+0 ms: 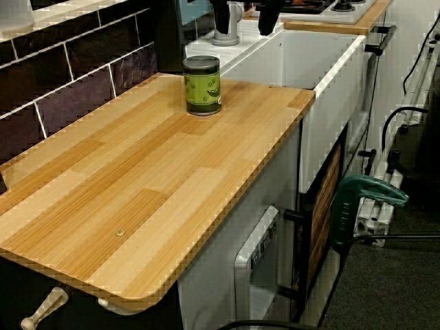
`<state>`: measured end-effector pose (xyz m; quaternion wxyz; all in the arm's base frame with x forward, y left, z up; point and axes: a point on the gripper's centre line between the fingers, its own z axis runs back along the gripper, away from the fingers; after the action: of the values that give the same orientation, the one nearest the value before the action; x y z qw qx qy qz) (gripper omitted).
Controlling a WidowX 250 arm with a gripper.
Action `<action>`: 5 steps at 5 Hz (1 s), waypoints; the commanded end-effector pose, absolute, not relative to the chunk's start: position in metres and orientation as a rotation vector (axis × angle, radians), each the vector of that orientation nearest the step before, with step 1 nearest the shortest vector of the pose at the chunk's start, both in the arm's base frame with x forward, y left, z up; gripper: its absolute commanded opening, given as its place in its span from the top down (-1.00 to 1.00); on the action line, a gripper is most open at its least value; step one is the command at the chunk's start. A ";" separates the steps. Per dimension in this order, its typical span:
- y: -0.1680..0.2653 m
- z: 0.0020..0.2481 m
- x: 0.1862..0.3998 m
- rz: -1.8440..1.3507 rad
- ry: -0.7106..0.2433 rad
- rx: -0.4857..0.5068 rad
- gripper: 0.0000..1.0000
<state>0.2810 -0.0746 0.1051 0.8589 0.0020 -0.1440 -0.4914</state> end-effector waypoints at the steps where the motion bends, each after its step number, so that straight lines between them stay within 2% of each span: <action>1: -0.073 0.101 0.296 -1.137 -0.266 0.037 -1.00; 5: -0.060 0.074 0.322 -1.256 -0.186 0.061 -1.00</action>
<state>0.3139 -0.0612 0.0598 0.8089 0.0160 -0.0673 -0.5839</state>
